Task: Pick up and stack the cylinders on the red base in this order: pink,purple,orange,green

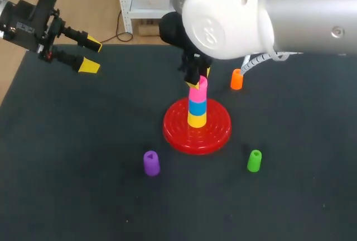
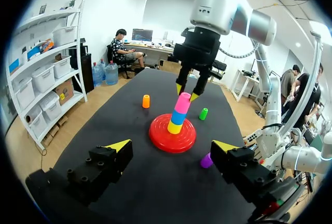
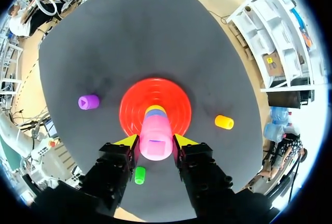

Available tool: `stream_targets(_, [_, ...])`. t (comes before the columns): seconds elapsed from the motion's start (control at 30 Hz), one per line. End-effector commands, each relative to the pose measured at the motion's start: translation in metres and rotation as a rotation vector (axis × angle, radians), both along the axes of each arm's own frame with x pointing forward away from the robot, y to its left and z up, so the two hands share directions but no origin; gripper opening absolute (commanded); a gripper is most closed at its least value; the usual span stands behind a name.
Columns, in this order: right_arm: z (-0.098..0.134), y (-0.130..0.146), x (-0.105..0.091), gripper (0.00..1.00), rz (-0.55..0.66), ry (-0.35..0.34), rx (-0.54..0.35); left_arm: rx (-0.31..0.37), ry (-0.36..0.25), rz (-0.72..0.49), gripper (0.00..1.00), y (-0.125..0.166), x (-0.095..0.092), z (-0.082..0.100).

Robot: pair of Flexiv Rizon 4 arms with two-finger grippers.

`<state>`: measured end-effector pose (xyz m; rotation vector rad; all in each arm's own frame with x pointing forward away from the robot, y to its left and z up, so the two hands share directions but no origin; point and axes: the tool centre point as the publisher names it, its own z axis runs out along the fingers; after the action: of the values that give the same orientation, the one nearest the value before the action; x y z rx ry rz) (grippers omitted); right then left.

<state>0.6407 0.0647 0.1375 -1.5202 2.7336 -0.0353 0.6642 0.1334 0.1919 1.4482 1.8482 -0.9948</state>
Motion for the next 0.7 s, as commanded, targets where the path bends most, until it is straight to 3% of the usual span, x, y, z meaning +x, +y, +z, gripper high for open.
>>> stream_targets(0.03, [-0.016, 0.0, -0.001, 0.0, -0.008, 0.002, -0.005, -0.003, -0.004, 0.001, 1.0, 0.001, -0.001, -0.001])
stream_targets(0.6, [-0.028, 0.009, 0.012, 0.0, -0.026, -0.004, -0.018, -0.003, -0.004, 0.001, 1.0, 0.001, -0.001, -0.001])
stream_targets(0.67, [-0.026, 0.009, 0.01, 0.54, -0.016, -0.014, -0.021, -0.003, -0.004, 0.001, 1.0, 0.001, -0.001, -0.001])
stream_targets(0.7, [-0.023, 0.009, 0.009, 1.0, -0.018, -0.017, -0.013, -0.003, -0.004, 0.001, 1.0, 0.001, -0.001, -0.001])
